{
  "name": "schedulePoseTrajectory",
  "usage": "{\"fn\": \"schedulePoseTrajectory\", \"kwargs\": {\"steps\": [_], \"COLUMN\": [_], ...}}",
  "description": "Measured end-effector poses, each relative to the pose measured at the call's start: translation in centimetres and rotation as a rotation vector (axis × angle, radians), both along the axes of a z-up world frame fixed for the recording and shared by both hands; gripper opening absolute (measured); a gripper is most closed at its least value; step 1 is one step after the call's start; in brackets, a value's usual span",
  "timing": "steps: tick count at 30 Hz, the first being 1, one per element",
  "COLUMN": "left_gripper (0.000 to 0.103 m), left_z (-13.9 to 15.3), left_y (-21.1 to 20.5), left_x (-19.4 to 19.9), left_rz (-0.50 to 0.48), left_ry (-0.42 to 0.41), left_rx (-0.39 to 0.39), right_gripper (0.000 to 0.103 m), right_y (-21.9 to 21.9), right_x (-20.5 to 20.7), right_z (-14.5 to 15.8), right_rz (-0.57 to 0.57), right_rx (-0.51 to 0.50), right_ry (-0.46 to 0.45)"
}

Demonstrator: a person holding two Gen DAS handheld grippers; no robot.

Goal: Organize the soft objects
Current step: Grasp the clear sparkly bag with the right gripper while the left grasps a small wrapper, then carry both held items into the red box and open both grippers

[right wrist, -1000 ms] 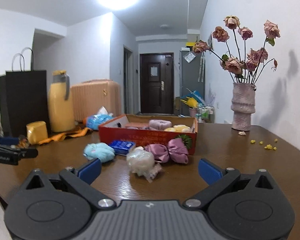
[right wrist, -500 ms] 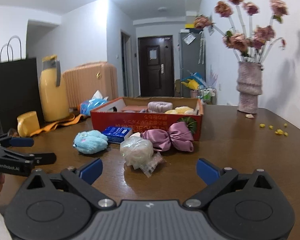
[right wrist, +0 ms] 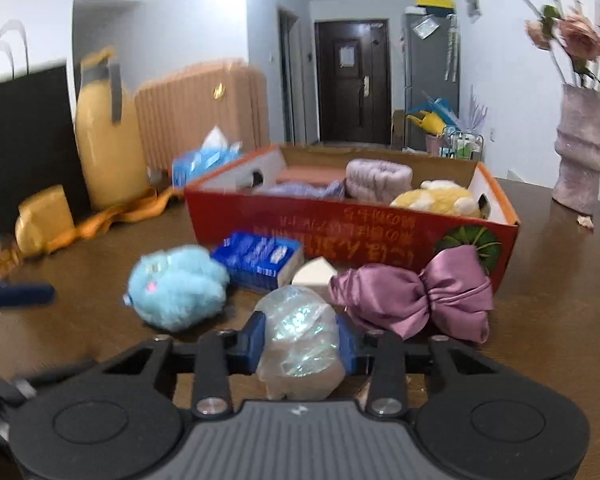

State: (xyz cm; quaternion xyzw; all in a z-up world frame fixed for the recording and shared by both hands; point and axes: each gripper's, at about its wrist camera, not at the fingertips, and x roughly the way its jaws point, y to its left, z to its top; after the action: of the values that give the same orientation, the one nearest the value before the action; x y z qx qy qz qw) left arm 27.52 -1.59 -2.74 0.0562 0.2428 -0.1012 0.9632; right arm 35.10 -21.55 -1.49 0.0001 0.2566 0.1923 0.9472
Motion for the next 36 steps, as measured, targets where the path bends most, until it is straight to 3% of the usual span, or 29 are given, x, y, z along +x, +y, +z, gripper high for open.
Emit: {"fn": "schedulePoseTrajectory", "kwargs": {"steps": [5,7,11,14,17,18,22,28,36], "left_gripper": [0.103,0.094,0.08,0.059,0.035,0.016,0.015,0.015,0.015], "left_z": [0.0,0.1,-0.5,-1.7,-2.2,-2.3,-1.9,0.1,3.7], "left_y": [-4.1,-6.6,-11.1,-13.4,-13.7,-13.4,-12.0,-7.8,-3.3], "left_x": [1.6,2.6,4.8,6.7,7.8,7.7,6.2,1.9,0.0], "left_rz": [-0.136,-0.214,-0.269,-0.252,-0.218,-0.208,-0.225,-0.169,-0.08], "left_ry": [0.02,0.017,0.019,0.07,0.125,0.128,0.15,0.121,0.017], "left_rx": [-0.055,-0.072,-0.061,-0.012,-0.028,-0.037,-0.08,-0.139,-0.198], "right_gripper": [0.033,0.033,0.033,0.033,0.034,0.034,0.034,0.034,0.034], "right_y": [-5.8,-8.6,-11.7,-12.4,-12.6,-12.7,-12.8,-11.7,-8.3], "right_x": [-4.5,-6.0,-8.4,-9.6,-10.5,-10.8,-11.3,-11.9,-11.6], "right_z": [2.6,3.0,2.3,1.5,1.3,1.4,1.6,1.2,1.6], "right_rz": [-0.087,-0.159,-0.244,-0.258,-0.262,-0.267,-0.249,-0.196,-0.098], "right_rx": [0.147,0.191,0.183,0.185,0.175,0.171,0.182,0.184,0.193], "right_ry": [-0.106,-0.113,-0.096,-0.072,-0.087,-0.097,-0.105,-0.093,-0.094]}}
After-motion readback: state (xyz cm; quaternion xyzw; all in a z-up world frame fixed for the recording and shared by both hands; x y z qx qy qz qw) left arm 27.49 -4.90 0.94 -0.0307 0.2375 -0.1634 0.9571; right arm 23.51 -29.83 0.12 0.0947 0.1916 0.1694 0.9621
